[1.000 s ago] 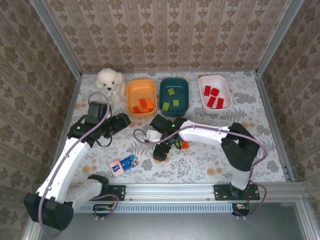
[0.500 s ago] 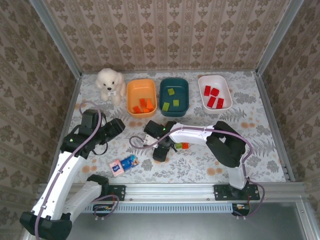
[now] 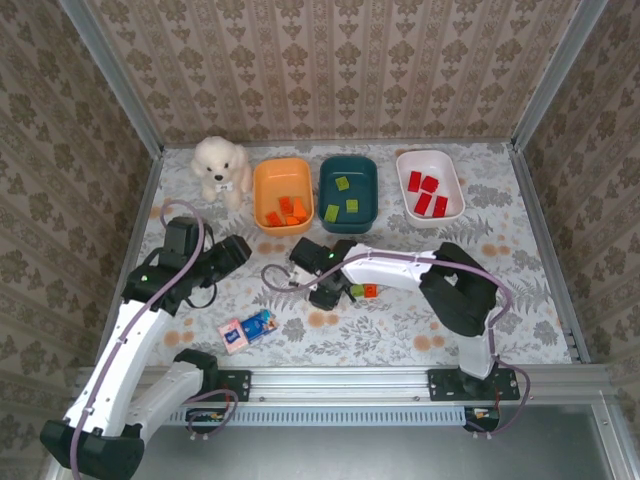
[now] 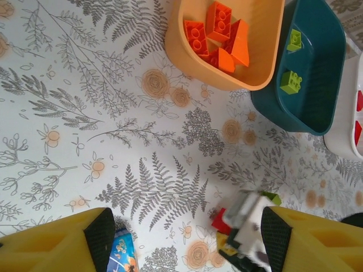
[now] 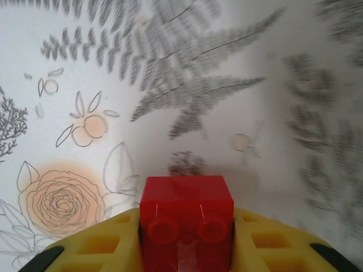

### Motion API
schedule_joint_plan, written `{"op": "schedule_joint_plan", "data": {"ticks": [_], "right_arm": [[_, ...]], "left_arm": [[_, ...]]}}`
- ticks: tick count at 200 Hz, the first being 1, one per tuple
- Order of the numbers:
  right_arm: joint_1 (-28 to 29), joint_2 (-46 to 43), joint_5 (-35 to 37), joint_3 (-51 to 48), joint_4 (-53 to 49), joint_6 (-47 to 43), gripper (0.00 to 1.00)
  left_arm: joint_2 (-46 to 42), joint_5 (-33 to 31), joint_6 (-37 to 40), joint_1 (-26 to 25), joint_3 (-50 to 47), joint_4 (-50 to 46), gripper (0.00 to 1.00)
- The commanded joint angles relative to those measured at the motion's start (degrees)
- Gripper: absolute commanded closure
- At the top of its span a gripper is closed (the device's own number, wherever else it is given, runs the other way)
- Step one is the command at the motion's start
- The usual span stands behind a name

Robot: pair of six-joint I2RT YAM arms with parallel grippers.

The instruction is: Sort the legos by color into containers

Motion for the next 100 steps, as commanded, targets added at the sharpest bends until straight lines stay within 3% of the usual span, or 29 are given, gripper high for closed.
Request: {"op": "schedule_joint_plan", "data": {"ticks": [1,48,75,100], "right_arm": [[-6.97,-10.06,0.33,0.65,0.70,6.88,0.69],[-29.44,-17.71,-3.92,1.33,4.34,18.67,0.69],[-39.89,-12.54,-4.55,5.85,5.38,25.05,0.69],[-45.93,-4.58,-4.97,12.42,5.68,28.87,0.69]], "left_arm": [[2.91,3.66,2.19,-1.28,-0.23,3.39,0.28],[15.66,7.63,5.18,-11.41,4.44,14.15,0.28],[24.28,8.73,7.56,-15.57,11.12,16.90,0.28],[29.94,10.01,8.87,-17.33,16.50,18.09,0.28]]}}
